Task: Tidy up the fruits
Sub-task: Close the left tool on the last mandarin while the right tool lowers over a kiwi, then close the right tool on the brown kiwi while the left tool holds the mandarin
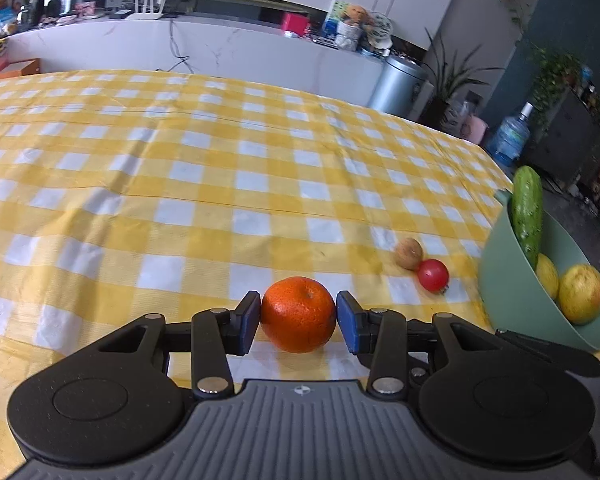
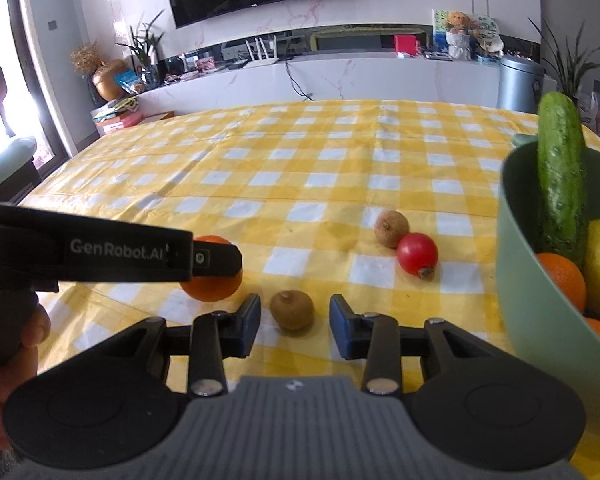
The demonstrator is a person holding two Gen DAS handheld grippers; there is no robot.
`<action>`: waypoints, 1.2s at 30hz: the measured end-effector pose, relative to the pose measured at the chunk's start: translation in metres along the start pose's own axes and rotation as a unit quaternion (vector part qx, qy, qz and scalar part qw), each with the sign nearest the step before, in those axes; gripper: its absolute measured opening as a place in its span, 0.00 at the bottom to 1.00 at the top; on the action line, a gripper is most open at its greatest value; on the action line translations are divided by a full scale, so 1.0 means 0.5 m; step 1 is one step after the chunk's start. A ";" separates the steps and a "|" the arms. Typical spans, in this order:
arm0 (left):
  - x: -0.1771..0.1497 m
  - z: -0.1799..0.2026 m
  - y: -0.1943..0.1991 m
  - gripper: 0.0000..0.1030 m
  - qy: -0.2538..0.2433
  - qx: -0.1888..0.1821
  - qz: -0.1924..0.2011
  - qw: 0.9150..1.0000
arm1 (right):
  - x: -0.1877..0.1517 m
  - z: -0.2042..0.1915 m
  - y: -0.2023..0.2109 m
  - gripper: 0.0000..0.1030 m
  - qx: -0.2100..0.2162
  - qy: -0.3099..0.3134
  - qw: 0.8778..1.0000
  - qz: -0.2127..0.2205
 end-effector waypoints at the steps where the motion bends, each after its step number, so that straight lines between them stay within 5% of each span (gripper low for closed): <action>1: 0.000 -0.002 -0.002 0.45 0.001 0.001 -0.002 1.000 | 0.000 -0.005 -0.003 0.34 -0.001 0.007 1.000 0.000; 6: -0.003 -0.001 -0.007 0.45 -0.003 0.005 -0.006 1.000 | -0.004 -0.010 -0.014 0.22 -0.008 0.019 1.000 -0.007; 22: -0.007 0.013 0.074 0.45 -0.009 -0.001 0.022 1.000 | 0.010 -0.007 0.027 0.21 -0.004 0.010 1.000 0.026; 36: 0.012 0.117 0.198 0.45 -0.059 -0.013 0.066 0.996 | 0.035 0.033 0.178 0.21 -0.041 0.010 0.996 0.078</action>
Point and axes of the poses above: each gripper's, at about its wrist camera, not at the fingertips, and y roughly against the way its jaws point, z to its right, x to its top, the point moved 10 cm from there along -y, roughly the way its jaws point, and after that the axes turned 1 degree about -x, right-handed, at the moved point
